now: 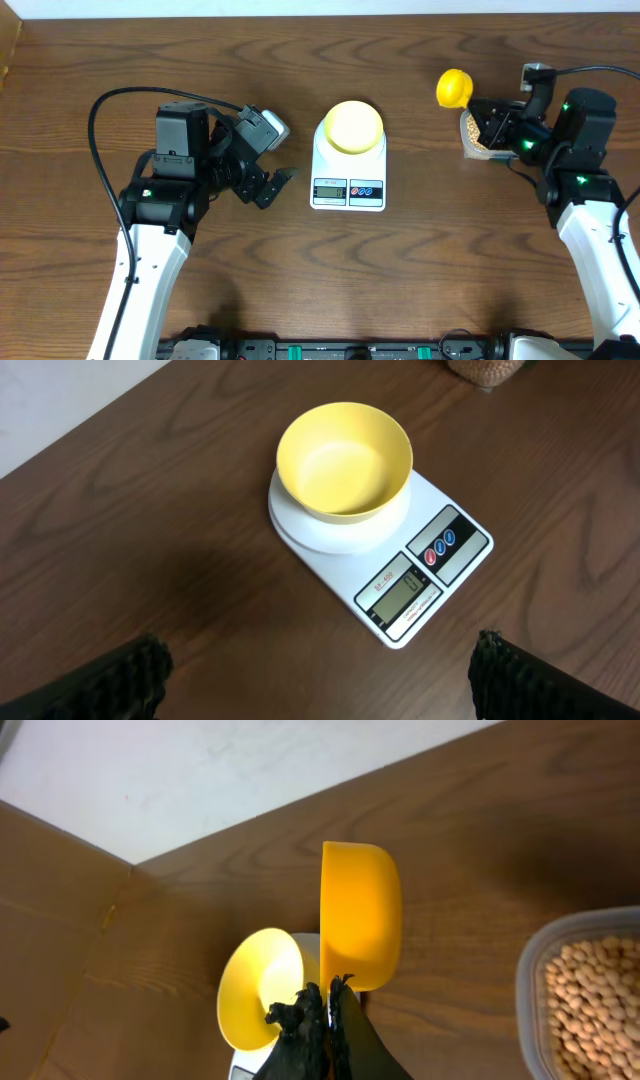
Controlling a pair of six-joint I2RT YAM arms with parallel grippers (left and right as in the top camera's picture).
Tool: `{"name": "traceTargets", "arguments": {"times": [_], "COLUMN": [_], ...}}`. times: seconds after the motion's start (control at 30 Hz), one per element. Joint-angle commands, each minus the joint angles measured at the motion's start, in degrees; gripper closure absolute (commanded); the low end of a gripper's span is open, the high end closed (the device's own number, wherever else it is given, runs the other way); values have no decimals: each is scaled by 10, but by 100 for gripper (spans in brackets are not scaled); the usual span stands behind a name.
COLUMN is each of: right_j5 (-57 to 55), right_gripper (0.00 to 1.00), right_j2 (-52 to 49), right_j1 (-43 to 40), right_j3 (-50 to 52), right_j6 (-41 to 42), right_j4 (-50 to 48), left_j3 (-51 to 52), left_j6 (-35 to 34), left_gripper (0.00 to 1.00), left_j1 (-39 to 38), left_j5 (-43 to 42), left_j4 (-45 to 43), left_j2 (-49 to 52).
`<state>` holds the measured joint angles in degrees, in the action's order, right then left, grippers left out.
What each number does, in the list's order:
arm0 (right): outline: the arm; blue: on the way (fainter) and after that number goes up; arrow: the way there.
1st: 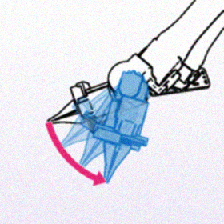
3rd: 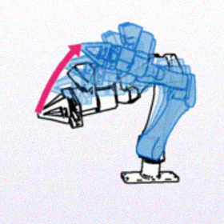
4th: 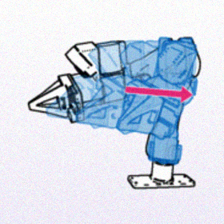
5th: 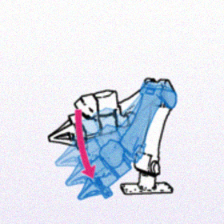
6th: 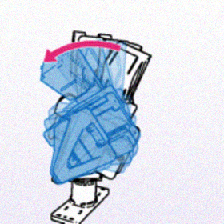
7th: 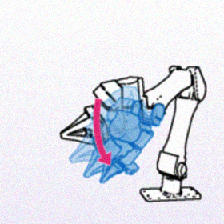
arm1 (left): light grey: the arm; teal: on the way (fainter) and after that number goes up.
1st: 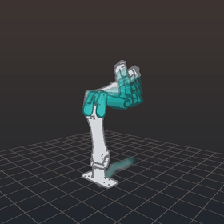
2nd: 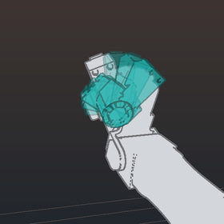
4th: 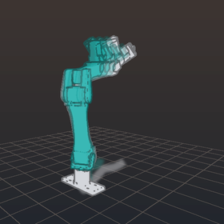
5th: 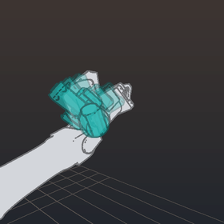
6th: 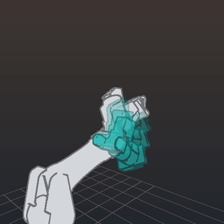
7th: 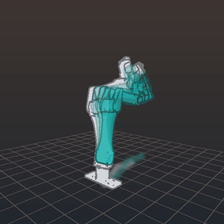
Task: Scoop item into bowl and weigh 50g on scale
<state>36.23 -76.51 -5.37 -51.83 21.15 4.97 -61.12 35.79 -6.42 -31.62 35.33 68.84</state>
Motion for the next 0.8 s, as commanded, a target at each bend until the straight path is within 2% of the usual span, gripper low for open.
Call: {"name": "traceTargets", "arguments": {"times": [0.0,0.1,0.3,0.43,0.6,0.77], "right_j5": [1,-8,-96,-153,-201,-250], "right_gripper": [99,99,99,99,99,99], "right_j2": [0,0,0,0,0,-9], "right_j1": [-3,-3,-2,-2,-2,-3], "right_j3": [-17,-39,-168,-236,-265,-269], "right_j6": [-14,-15,-101,-137,-183,-187], "right_j4": [13,61,278,367,398,396], "left_j3": [7,7,7,7,7,7], "left_j6": [-7,-7,-7,-7,-7,-7], "left_gripper": [3,3,3,3,3,3], "left_j1": [3,3,3,3,3,3], "left_j5": [-9,-9,-9,-9,-9,-9], "left_j4": [-2,-2,-2,-2,-2,-2], "left_j2": [-3,-3,-3,-3,-3,-3]}}
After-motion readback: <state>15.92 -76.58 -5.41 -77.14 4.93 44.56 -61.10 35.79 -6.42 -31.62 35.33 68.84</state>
